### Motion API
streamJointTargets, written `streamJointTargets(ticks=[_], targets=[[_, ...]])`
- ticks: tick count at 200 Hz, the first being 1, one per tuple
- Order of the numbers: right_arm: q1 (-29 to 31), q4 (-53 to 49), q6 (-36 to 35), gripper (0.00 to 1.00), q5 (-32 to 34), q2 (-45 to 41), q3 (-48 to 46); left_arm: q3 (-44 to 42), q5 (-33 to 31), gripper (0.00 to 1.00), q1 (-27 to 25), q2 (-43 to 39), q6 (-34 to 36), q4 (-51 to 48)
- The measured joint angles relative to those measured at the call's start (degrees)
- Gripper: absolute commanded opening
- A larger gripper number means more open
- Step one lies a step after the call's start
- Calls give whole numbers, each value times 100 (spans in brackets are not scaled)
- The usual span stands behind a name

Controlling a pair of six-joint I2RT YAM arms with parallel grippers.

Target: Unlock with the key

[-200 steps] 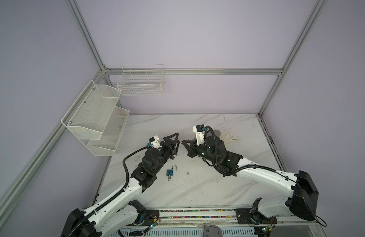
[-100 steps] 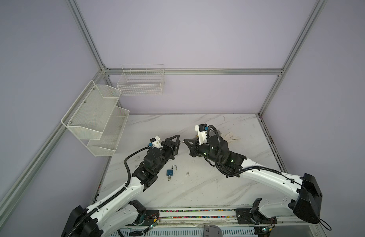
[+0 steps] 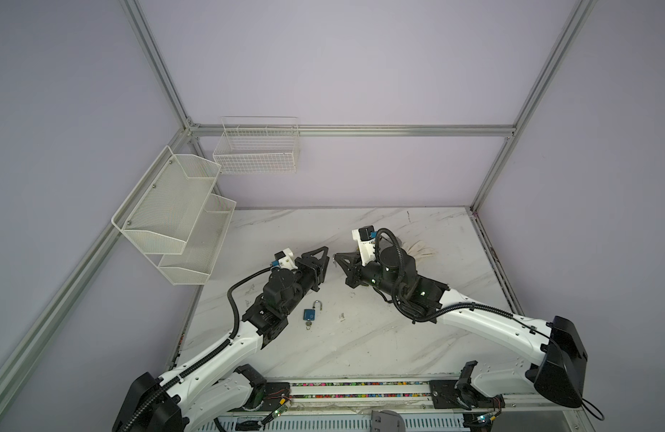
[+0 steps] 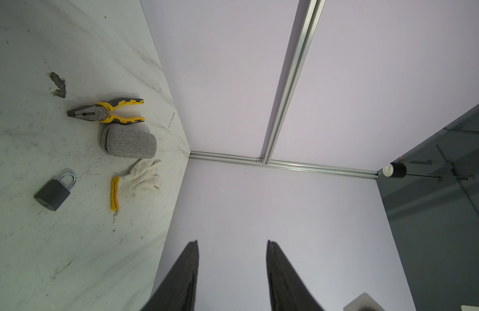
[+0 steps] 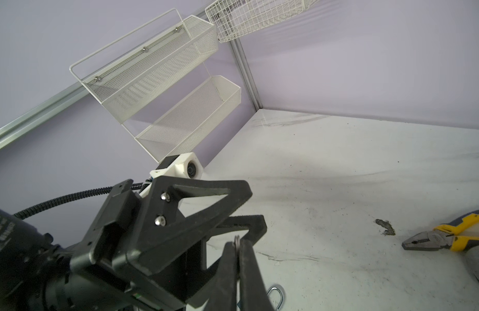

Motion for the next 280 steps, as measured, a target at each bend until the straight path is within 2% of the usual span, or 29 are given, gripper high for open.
streamJointTargets(ticks=[45, 89, 181, 228, 280], targets=[[0, 461, 15, 0, -203, 83, 28, 0, 59, 61, 0, 20, -96, 28], [0, 748, 103, 0, -302, 404, 37, 0, -9, 63, 4, -11, -197, 42], [0, 1307, 332, 0, -535, 450, -133, 0, -50, 68, -24, -116, -485, 129], [0, 1421, 378, 0, -529, 448, -428, 0, -199, 60, -28, -203, -588, 131], [0, 1421, 367, 0, -450, 323, -476, 0, -260, 42, -33, -249, -625, 162]])
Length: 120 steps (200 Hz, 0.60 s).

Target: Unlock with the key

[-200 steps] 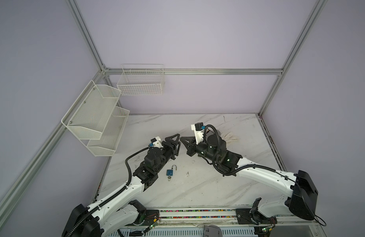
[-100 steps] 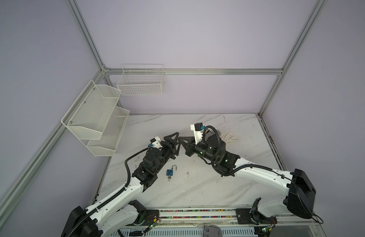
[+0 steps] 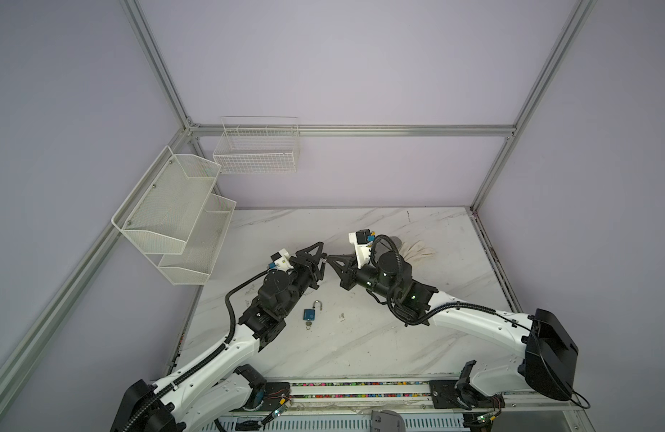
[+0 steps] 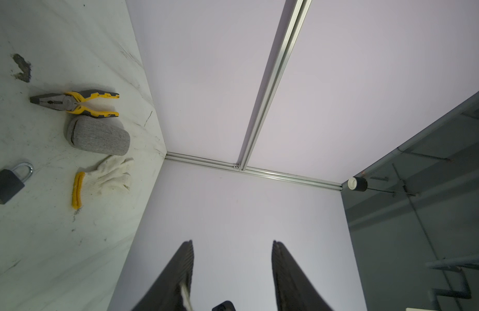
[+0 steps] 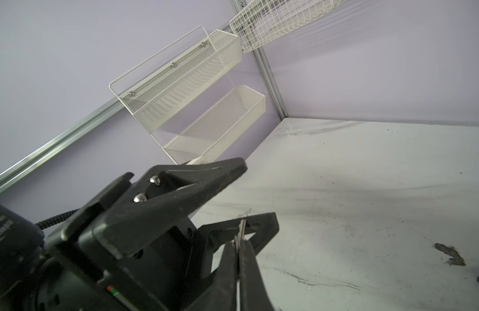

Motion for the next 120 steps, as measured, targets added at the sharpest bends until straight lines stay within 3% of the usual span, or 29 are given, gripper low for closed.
streamJointTargets(ticks=[41, 120], targets=[[0, 0, -59, 0, 98, -42, 0, 0, -4, 25, 0, 2, -52, -2], [0, -63, -214, 0, 275, -341, 0, 0, 0, 2, -2, 42, -90, 39]])
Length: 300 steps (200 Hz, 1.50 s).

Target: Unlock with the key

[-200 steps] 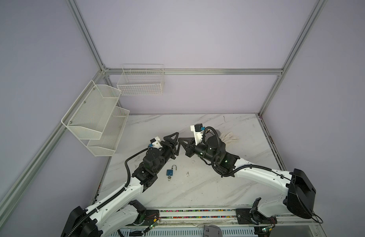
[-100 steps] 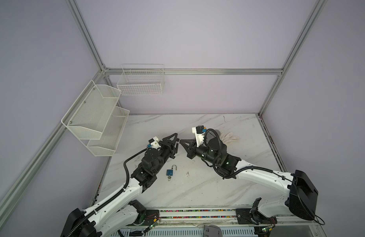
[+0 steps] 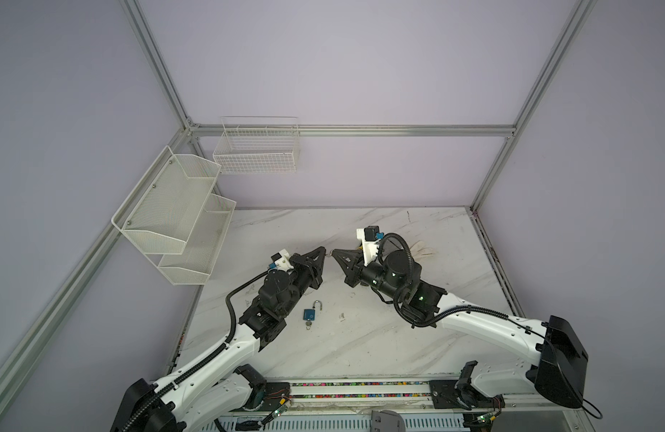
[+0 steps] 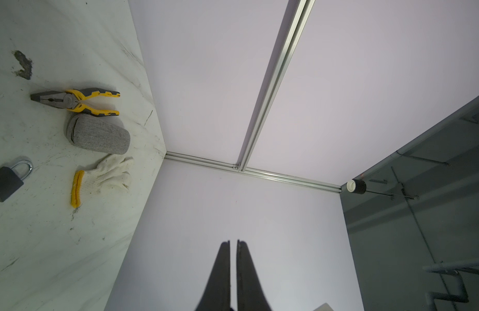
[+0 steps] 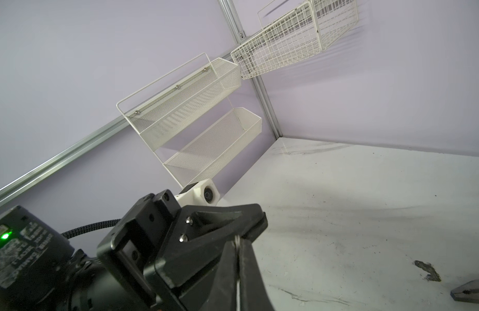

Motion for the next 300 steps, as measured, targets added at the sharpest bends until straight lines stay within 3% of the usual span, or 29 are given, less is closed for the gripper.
streamJointTargets(ticks=[68, 116, 134, 163, 209, 245, 300], targets=[[0, -140, -87, 0, 11, 0, -2, 0, 2, 0, 0, 46, 48, 52], [0, -284, -81, 42, 4, -90, 0, 7, 2, 0, 0, 63, 686, -50], [-4, -463, 103, 46, -46, -284, 2, 20, 83, 0, 4, 129, 1325, -168], [-199, -767, 511, 47, -516, -514, 39, 85, 328, 0, 26, 286, 2549, -479], [-1180, -999, 1423, 47, -1971, -535, -2, 98, 986, 0, 48, 656, 4039, -22], [-1497, -1001, 1814, 46, -2767, -529, -201, 98, 1360, 0, 48, 955, 4487, 531], [-1781, -693, 2177, 45, -3421, -256, -455, 98, 1541, 0, 48, 1069, 4677, 1147]])
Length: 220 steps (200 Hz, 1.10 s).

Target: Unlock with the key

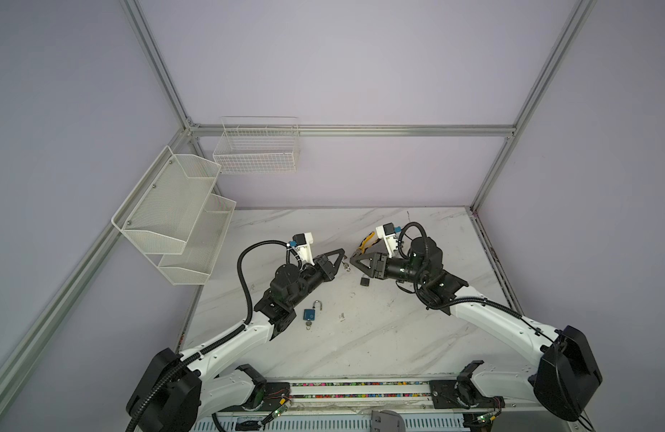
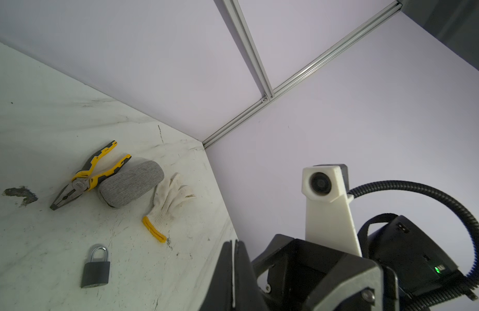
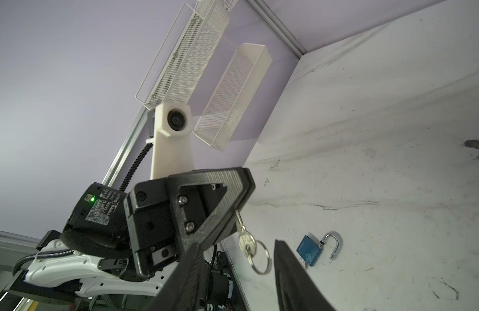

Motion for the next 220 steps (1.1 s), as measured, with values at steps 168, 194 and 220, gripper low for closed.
streamJointTargets(ticks=[168, 194, 220], targets=[[-81, 1300, 614, 30, -741, 422, -376, 9, 157, 0, 2, 269, -57, 494], [-94, 1344, 627, 26, -765, 590, -376, 9, 195, 0, 2, 295, -70, 498], [-101, 1388, 662, 20, -780, 627, -376, 31, 223, 0, 2, 350, -114, 492]])
